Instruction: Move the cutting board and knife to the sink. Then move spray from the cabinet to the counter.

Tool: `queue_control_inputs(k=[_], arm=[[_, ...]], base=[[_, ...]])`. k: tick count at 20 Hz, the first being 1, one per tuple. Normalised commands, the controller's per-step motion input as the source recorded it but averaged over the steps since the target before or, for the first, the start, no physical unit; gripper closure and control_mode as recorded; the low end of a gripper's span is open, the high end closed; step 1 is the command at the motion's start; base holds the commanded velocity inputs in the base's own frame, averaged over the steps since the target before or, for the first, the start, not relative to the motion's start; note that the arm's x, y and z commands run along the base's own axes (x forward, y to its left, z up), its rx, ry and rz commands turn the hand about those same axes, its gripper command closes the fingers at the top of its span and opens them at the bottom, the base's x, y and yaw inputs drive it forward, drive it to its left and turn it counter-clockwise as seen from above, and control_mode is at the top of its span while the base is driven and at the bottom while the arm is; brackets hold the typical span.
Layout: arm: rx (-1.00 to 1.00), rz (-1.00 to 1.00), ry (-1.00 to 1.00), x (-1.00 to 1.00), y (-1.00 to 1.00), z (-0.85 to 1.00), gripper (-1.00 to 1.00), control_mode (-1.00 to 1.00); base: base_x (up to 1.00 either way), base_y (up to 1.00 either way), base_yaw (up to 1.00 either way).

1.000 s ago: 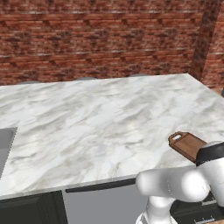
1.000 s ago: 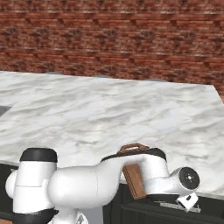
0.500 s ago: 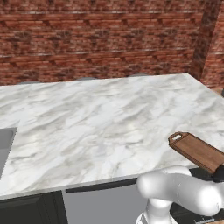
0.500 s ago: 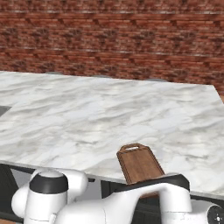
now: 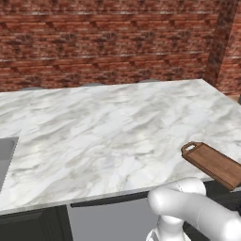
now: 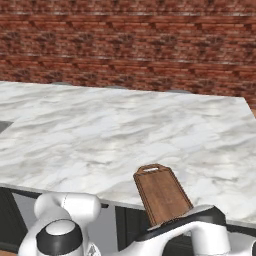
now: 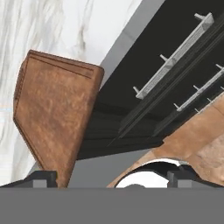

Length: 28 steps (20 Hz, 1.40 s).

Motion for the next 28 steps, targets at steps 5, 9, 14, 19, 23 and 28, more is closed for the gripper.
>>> queue_control_inputs(k=[5,9,14,19,23,28], arm=[[0.03,-0.02,-0.02,0.07,0.61,-0.1,-1.0,-1.0],[0.0,-0.07,-0.06,0.3,0.54,-0.02,-1.0,-1.0],[0.0,-0.07,-0.05,0.39,0.51,0.0,-1.0,-1.0],[0.01,-0.02,0.0,0.15,0.26,-0.06,-1.0,-1.0],[0.03,0.0,0.0,0.0,0.01,-0.15,-1.0,-1.0],[0.0,0.0,0.0,0.0,0.0,-0.13,-1.0,-1.0]], base=[[0.0,0.0,0.0],[0.0,0.0,0.0],[0.0,0.0,0.0],[0.0,0.0,0.0],[0.0,0.0,0.0],[0.0,0.0,0.0]])
